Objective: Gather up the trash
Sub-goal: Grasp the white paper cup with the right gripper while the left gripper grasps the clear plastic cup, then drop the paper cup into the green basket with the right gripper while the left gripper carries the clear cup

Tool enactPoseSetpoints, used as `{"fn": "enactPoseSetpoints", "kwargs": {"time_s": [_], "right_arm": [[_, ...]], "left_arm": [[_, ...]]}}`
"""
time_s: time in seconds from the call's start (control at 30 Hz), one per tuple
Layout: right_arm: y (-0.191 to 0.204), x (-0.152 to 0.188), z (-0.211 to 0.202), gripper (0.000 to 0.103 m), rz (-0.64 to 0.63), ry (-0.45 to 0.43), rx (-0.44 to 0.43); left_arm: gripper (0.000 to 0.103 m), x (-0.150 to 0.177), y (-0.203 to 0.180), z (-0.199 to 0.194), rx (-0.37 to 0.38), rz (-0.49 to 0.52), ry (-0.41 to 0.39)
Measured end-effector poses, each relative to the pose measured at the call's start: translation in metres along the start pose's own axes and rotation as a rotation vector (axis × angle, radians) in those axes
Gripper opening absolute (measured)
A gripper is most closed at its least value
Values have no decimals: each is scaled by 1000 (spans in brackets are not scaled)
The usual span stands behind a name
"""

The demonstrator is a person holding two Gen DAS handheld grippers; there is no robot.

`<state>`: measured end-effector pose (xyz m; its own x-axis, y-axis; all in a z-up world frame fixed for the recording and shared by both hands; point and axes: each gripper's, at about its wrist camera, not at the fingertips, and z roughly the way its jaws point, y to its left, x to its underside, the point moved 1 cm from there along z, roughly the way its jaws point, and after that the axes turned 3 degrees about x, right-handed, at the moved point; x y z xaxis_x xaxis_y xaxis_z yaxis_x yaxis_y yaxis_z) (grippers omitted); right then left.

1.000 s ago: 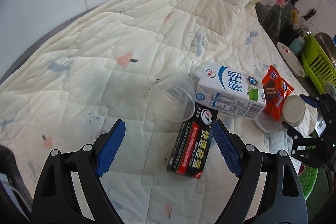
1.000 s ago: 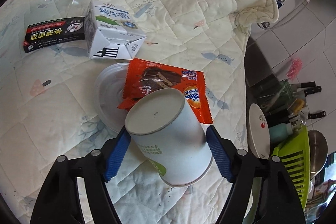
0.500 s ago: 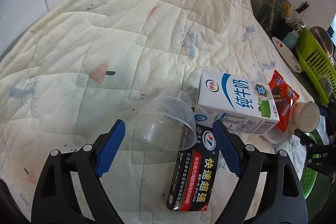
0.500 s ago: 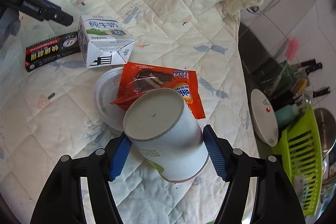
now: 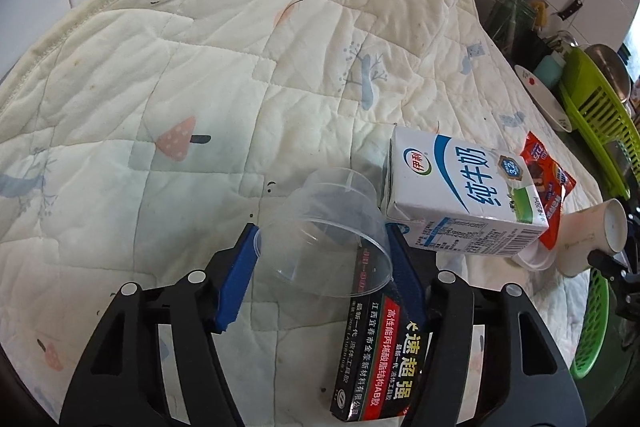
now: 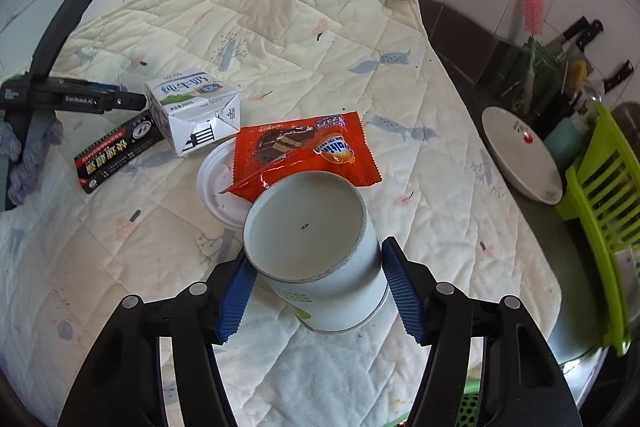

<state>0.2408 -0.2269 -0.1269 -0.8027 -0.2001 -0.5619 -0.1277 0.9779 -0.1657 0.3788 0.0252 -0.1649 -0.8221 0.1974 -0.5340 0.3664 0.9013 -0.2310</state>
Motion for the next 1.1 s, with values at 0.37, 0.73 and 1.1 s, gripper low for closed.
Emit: {"fn": "enactPoseSetpoints", "kwargs": {"time_s": [0.37, 0.73, 1.1], "right_arm": [[2, 9, -26, 60, 131, -41, -107], [-2, 32, -62, 59, 193, -89, -158], [-24, 82, -105, 59, 247, -125, -139]], "left_arm": [[62, 8, 0, -24, -33, -18, -51], [61, 29, -5, -73, -64, -42, -97], [61, 64, -52, -128, -37, -9, -155]]}}
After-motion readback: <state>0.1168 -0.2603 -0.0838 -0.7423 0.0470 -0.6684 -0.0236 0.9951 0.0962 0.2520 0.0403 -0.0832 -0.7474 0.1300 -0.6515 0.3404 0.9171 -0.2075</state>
